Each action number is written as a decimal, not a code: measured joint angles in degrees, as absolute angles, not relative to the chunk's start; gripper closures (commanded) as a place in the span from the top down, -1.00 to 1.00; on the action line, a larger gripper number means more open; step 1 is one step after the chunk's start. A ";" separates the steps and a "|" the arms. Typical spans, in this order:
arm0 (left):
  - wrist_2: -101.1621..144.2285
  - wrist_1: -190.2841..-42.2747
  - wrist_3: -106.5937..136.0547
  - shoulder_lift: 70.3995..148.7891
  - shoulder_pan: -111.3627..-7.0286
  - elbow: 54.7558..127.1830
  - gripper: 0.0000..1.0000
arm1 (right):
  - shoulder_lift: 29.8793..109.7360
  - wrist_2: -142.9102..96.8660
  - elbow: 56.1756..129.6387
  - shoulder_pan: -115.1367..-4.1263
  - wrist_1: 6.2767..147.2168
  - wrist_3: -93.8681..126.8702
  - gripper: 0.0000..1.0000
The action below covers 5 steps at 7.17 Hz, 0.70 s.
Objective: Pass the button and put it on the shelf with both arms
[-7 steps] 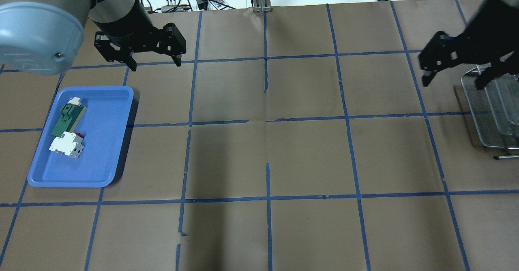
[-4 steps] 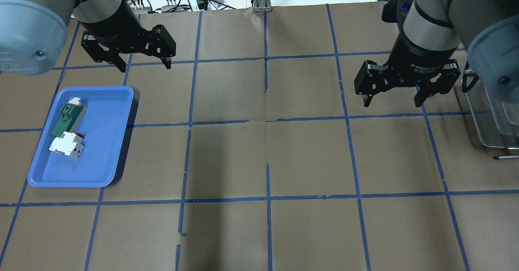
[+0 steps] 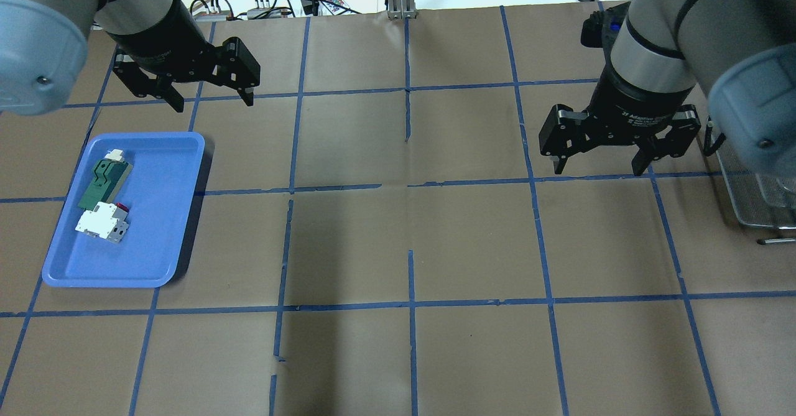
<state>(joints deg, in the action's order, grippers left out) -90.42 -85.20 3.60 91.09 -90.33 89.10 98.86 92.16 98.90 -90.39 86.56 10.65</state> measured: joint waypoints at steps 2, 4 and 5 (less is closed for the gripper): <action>-90.18 -84.96 3.60 91.13 -90.28 89.12 1.00 | 100.39 91.91 99.95 -89.42 86.34 11.81 1.00; -90.06 -84.75 3.60 91.20 -90.21 89.12 1.00 | 102.27 91.41 102.02 -89.39 86.64 12.33 1.00; -89.96 -84.63 3.60 91.25 -90.19 89.12 1.00 | 102.76 91.30 102.47 -89.38 86.73 12.33 1.00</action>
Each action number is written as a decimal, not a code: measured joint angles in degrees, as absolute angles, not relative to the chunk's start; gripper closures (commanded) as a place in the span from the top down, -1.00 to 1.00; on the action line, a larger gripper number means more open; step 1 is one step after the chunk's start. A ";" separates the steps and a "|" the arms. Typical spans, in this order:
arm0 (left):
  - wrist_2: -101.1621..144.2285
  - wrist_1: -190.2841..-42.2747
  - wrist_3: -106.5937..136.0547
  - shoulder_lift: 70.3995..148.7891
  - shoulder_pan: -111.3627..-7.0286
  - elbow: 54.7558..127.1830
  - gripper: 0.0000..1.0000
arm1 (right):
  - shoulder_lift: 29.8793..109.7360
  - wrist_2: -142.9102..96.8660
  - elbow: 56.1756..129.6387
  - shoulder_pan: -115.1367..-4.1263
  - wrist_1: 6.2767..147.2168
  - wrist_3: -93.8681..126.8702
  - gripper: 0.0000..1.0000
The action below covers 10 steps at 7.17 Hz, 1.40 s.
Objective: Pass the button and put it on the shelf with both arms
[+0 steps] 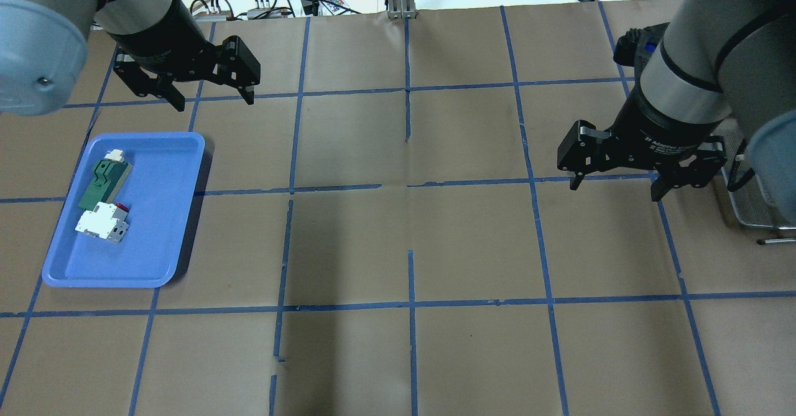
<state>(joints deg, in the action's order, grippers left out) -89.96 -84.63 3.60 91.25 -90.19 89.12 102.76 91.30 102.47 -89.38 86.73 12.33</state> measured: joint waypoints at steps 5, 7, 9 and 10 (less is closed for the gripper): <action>-89.69 -84.55 3.60 91.51 -90.25 89.12 1.00 | 103.32 91.15 102.39 -89.38 86.83 12.14 1.00; -89.77 -84.55 3.60 91.57 -90.26 89.12 1.00 | 103.70 91.09 102.32 -89.38 86.78 10.95 1.00; -89.86 -84.55 3.60 91.64 -90.26 89.12 1.00 | 103.82 91.10 102.32 -89.30 86.97 5.80 1.00; -89.91 -84.55 3.60 91.68 -90.26 89.12 1.00 | 103.88 91.01 102.33 -89.30 87.02 4.61 1.00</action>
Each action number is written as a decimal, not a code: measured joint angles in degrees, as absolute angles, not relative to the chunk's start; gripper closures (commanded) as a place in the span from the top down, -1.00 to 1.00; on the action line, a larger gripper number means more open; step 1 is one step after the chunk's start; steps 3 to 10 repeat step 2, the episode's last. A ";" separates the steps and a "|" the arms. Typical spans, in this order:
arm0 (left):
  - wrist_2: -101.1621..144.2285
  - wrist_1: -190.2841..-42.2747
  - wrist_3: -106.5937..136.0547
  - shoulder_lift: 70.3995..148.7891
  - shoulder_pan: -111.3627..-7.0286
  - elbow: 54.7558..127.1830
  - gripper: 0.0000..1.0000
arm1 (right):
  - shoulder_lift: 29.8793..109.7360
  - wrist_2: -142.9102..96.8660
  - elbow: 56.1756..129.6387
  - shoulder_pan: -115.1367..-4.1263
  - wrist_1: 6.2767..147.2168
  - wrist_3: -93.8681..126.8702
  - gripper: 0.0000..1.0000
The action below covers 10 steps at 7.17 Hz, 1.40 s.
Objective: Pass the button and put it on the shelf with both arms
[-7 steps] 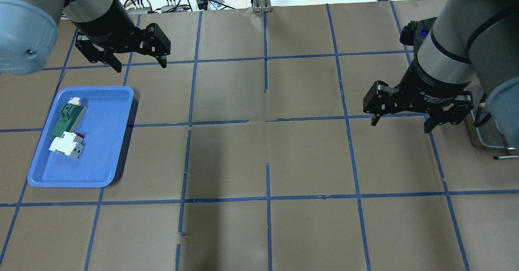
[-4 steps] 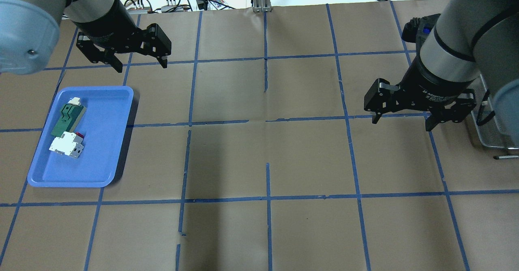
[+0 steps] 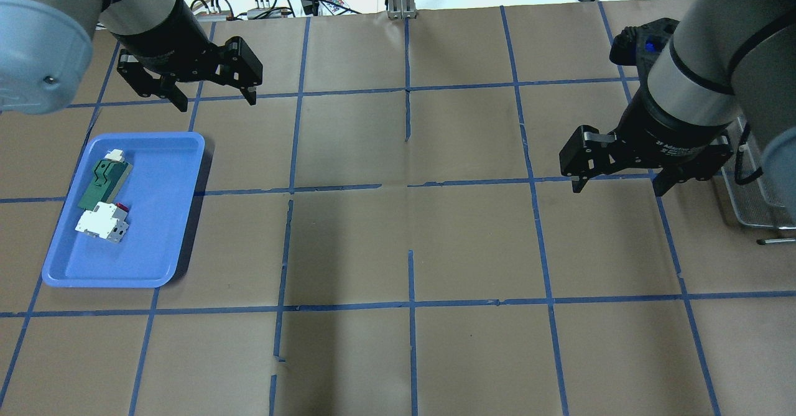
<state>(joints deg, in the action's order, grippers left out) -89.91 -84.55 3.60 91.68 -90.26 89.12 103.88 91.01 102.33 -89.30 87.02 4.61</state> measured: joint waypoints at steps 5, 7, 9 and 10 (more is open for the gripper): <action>-89.78 -84.55 3.64 91.78 -90.26 89.10 1.00 | 103.95 90.90 102.37 -89.29 87.76 3.83 1.00; -89.78 -84.55 3.64 91.78 -90.26 89.10 1.00 | 103.95 90.90 102.37 -89.29 87.76 3.83 1.00; -89.78 -84.55 3.64 91.78 -90.26 89.10 1.00 | 103.95 90.90 102.37 -89.29 87.76 3.83 1.00; -89.78 -84.55 3.64 91.78 -90.26 89.10 1.00 | 103.95 90.90 102.37 -89.29 87.76 3.83 1.00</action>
